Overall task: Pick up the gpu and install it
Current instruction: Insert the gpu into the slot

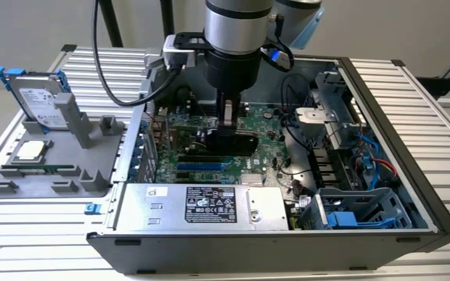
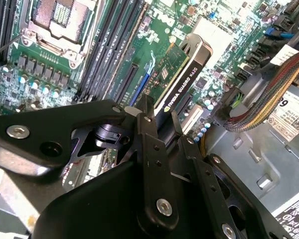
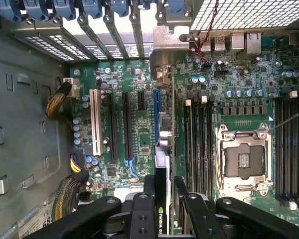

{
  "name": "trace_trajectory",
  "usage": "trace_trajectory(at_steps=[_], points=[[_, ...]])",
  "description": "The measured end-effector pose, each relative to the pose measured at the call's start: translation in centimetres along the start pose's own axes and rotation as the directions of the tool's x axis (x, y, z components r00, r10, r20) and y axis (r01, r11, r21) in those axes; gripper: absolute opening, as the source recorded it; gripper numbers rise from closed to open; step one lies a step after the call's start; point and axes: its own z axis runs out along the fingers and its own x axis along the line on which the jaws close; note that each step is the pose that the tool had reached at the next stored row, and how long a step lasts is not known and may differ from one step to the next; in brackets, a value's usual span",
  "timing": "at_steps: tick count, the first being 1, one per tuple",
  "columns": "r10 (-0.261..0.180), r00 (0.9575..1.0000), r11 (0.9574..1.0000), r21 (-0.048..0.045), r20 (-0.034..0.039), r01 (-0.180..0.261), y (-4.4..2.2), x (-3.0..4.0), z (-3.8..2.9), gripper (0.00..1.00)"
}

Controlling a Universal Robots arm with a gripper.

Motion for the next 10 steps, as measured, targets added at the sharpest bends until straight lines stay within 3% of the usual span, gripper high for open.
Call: trace_trajectory(at_steps=[10], points=[[0.000, 1.0000, 1.0000, 0.0000, 0.0000, 0.000, 0.71, 0.19, 0.54, 0.00]])
